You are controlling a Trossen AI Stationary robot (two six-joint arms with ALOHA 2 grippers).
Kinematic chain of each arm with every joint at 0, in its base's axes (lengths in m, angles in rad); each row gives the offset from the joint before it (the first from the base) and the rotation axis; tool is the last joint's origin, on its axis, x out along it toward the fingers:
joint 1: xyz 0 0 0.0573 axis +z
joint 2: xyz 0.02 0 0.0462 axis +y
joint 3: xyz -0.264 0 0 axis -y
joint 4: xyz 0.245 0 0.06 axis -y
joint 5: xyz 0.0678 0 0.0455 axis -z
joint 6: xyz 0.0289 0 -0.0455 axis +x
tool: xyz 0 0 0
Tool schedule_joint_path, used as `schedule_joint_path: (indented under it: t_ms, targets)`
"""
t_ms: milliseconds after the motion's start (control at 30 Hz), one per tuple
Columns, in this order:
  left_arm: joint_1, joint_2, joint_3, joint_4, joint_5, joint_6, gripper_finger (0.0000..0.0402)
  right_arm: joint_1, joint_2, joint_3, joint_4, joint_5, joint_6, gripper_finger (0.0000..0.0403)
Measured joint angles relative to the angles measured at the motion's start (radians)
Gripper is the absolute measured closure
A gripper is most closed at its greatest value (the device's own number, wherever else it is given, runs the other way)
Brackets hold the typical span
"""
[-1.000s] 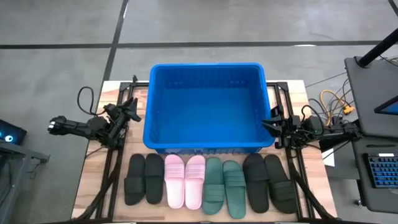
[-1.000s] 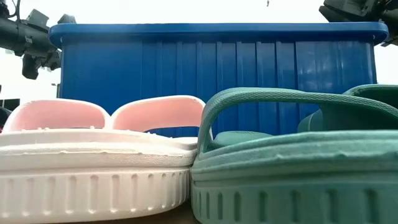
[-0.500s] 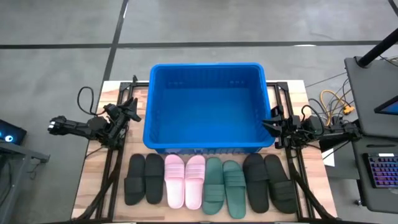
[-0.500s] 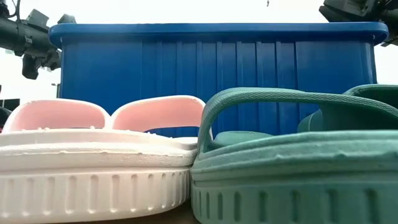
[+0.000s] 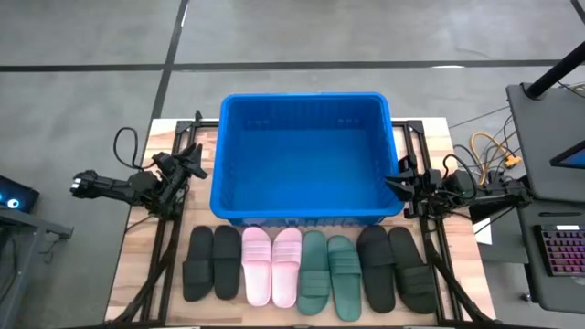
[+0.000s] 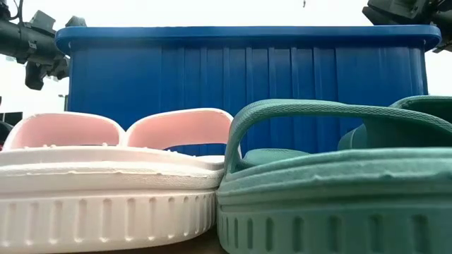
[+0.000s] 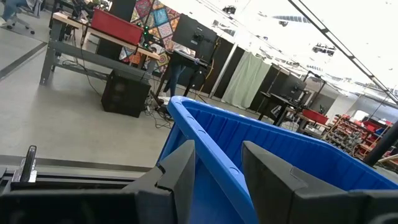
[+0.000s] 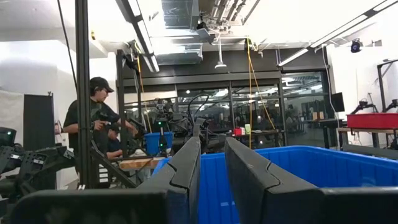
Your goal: Pick and place slides into bin
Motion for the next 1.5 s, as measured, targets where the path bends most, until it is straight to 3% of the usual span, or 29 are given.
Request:
schedule_joint_path:
  t_ms: [667, 933, 1167, 1400, 1500]
  targets:
    - [0.0, 0.0, 0.0, 0.0, 0.0, 0.0, 0.0283, 0.0, 0.0, 0.0, 0.0, 0.0, 0.0, 0.0337]
    - [0.0, 0.0, 0.0, 0.0, 0.0, 0.0, 0.0283, 0.0, 0.0, 0.0, 0.001, 0.0, 0.162, 0.0337]
    - [0.0, 0.0, 0.0, 0.0, 0.0, -0.001, 0.0283, 0.0, 0.0, 0.0, -0.001, 0.0, 0.154, 0.0337]
    - [0.0, 0.0, 0.0, -0.017, 0.059, 0.003, 0.0283, 0.0, 0.0, 0.0, 0.0, 0.0, 0.098, 0.0337]
    - [-0.001, 0.0, 0.0, -0.055, 0.182, 0.026, 0.0283, 0.0, 0.0, 0.0, 0.0, 0.0, 0.102, 0.0337]
